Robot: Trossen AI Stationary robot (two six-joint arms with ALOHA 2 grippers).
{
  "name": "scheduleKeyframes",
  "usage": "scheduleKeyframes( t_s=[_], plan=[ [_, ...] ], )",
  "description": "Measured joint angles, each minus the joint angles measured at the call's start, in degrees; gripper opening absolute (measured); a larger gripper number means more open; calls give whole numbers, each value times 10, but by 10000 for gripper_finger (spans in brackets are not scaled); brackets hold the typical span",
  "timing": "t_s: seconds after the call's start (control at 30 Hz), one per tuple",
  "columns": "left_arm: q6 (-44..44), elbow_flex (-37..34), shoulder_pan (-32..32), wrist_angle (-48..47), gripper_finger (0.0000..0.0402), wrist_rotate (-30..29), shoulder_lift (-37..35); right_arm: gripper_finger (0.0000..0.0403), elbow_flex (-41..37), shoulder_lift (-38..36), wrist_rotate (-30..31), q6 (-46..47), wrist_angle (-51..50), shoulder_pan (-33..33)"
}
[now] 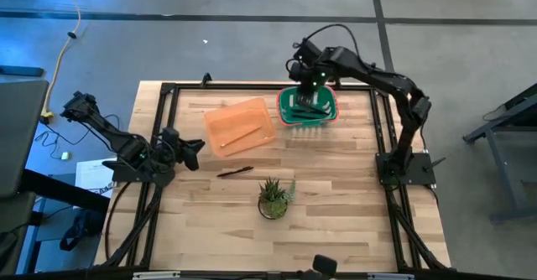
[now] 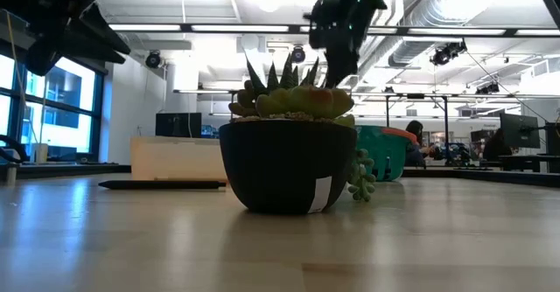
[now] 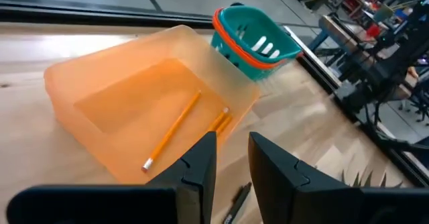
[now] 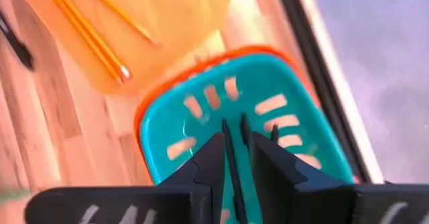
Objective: Sort pens & pencils
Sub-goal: Put the black pen into the green basket
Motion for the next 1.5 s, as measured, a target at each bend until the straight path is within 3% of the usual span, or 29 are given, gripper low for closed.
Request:
scheduleKeyframes(
  t_s=[0.33,0.67,0.9,1.27,1.5],
  plan=[
    [104,0,0,82,76,57,29,62,9,-75,-3,57,6,34],
    [148,0,0,107,76,114,36,62,9,-162,-8,119,70,103],
    [174,0,0,132,76,117,36,62,9,-202,-7,148,91,157],
    [173,0,0,132,76,121,36,62,8,-235,84,169,97,246],
    [171,0,0,132,76,121,36,62,-102,-312,101,177,229,287]
  ],
)
